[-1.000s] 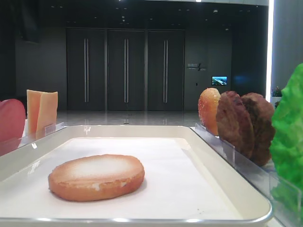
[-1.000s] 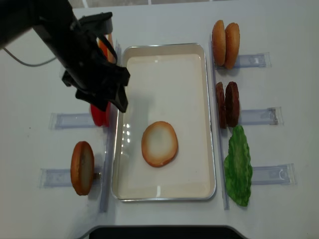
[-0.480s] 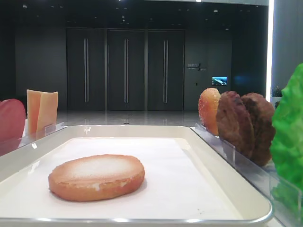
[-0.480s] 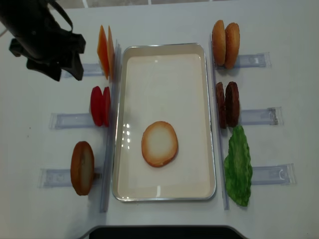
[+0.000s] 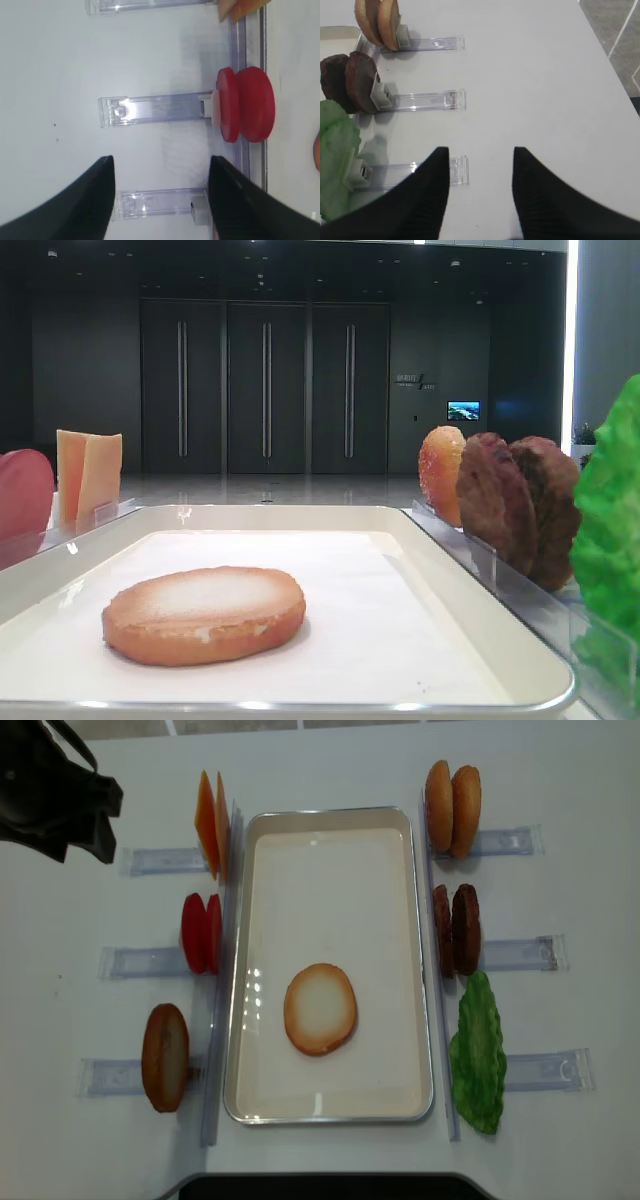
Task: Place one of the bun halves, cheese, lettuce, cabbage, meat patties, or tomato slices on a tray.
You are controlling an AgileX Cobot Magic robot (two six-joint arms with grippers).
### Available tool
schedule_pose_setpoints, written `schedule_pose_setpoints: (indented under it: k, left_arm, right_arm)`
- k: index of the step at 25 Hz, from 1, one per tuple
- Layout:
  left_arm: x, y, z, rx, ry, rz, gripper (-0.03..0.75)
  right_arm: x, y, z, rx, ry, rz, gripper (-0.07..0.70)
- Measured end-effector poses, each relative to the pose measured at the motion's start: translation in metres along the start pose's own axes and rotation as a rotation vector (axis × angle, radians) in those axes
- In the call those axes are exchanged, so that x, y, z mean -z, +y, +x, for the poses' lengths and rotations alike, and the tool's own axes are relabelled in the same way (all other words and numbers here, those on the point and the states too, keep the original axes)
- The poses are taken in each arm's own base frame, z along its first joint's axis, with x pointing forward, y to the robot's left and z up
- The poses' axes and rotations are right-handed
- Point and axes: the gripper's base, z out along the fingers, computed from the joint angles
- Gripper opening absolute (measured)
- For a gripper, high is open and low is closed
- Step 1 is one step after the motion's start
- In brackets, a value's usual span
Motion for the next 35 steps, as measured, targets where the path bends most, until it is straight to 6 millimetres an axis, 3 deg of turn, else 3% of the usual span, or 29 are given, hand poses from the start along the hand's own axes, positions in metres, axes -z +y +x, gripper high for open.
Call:
schedule_pose_setpoints:
  k: [4, 7, 17, 24, 30, 35]
  left_arm:
    - [0.021, 0.003, 0.012, -0.017, -0.061, 0.003, 0.454]
    - [0.034, 0.005, 0.036, -0.017, -0.090, 0.006, 0.454]
    - [0.063, 0.015, 0.158, 0.001, -0.238, 0.024, 0.454]
    - [0.060, 0.019, 0.232, 0.016, -0.426, 0.034, 0.454]
    - [0.044, 0.019, 0.259, 0.021, -0.598, 0.044, 0.454]
    - [0.026, 0.018, 0.270, 0.022, -0.631, 0.049, 0.454]
  right_arm:
    - [0.000, 0.000, 0.000, 0.000, 0.000, 0.000, 0.290]
    - [0.000, 0.000, 0.000, 0.000, 0.000, 0.000, 0.290]
    - [0.000, 0.000, 0.000, 0.000, 0.000, 0.000, 0.290]
    - [0.000, 0.000, 0.000, 0.000, 0.000, 0.000, 0.290]
    - [0.000, 0.000, 0.000, 0.000, 0.000, 0.000, 0.290]
    - [0.000, 0.000, 0.000, 0.000, 0.000, 0.000, 0.290]
